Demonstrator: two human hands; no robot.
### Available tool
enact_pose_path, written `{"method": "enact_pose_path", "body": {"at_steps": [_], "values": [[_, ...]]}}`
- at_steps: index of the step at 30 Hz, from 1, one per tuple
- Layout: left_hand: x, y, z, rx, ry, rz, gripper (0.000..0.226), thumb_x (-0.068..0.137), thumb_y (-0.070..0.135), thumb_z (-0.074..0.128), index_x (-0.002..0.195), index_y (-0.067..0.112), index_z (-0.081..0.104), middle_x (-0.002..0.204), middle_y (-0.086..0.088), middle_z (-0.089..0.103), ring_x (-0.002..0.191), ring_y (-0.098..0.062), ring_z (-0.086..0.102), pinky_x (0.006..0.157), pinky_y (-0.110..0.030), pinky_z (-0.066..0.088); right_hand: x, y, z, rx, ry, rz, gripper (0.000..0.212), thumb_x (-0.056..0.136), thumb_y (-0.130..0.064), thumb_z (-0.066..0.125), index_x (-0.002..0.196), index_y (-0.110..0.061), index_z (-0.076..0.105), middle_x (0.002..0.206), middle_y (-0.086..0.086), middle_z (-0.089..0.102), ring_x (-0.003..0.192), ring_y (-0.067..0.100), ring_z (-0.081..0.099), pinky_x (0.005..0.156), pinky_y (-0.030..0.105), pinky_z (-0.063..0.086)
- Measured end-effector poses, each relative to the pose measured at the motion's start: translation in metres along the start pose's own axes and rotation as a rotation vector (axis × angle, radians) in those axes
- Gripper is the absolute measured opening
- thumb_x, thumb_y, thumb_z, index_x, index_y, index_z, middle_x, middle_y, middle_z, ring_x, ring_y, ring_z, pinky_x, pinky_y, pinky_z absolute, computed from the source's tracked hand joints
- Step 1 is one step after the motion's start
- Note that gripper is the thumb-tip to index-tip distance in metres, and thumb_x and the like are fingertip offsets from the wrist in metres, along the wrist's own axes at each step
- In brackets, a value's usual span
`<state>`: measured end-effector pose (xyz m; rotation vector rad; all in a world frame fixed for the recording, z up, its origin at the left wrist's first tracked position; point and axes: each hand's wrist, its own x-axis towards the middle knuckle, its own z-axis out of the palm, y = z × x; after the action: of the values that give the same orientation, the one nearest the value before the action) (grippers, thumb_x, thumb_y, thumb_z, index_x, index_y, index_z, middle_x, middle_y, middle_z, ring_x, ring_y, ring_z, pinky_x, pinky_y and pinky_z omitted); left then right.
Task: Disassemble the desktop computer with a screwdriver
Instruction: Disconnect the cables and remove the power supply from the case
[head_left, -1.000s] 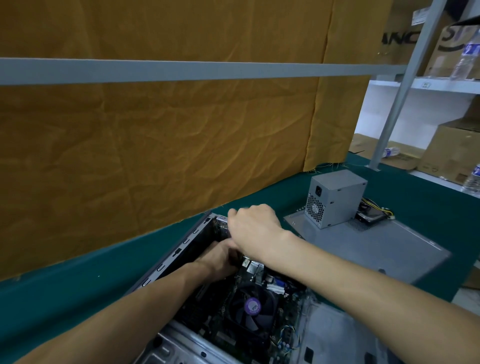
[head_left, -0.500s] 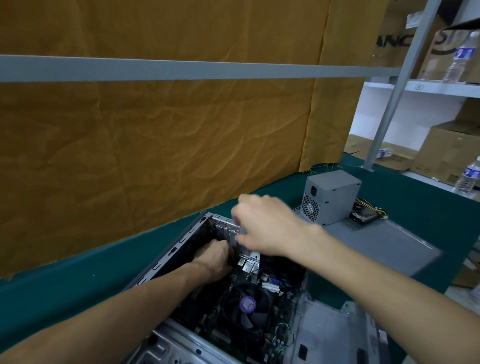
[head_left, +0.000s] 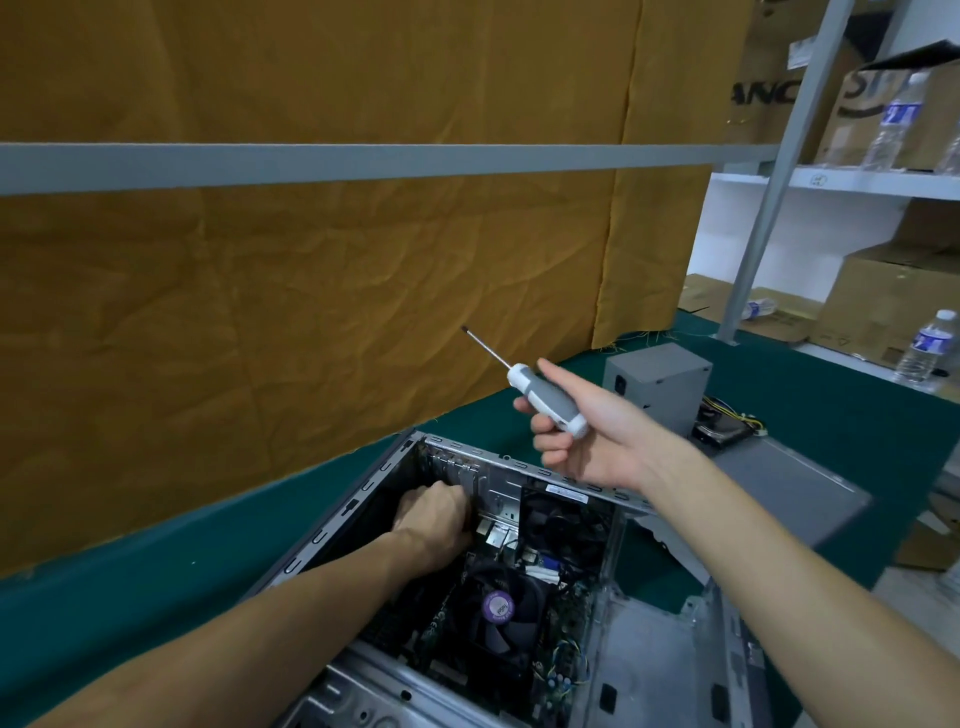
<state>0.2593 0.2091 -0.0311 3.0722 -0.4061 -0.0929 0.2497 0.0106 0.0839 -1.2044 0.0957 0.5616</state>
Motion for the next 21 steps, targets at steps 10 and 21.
{"method": "enact_pose_path", "body": {"at_steps": [10,21], "values": [[0.002,-0.005,0.005,-0.063,-0.009,-0.003,0.014,0.089,0.026,0.064,0.095,0.019,0.074,0.094,-0.004,0.075,0.090,-0.025,0.072,0.077,-0.031,0.055,0.034,0.026,0.015,-0.154,0.216,-0.274,0.037,0.100,-0.041,0.060,0.107,-0.005,0.064,0.055,0.005,0.052,0.047,0.018,0.047,0.048,0.030,0.044],[-0.005,0.004,-0.010,-0.124,0.047,-0.046,0.012,0.088,0.028,0.064,0.086,0.017,0.069,0.096,-0.007,0.075,0.094,-0.028,0.071,0.080,-0.032,0.054,0.035,0.032,0.016,-0.211,0.193,-0.340,0.010,0.093,-0.005,0.058,0.087,-0.008,0.051,0.066,0.008,0.059,0.051,0.017,0.050,0.047,0.028,0.043]]}}
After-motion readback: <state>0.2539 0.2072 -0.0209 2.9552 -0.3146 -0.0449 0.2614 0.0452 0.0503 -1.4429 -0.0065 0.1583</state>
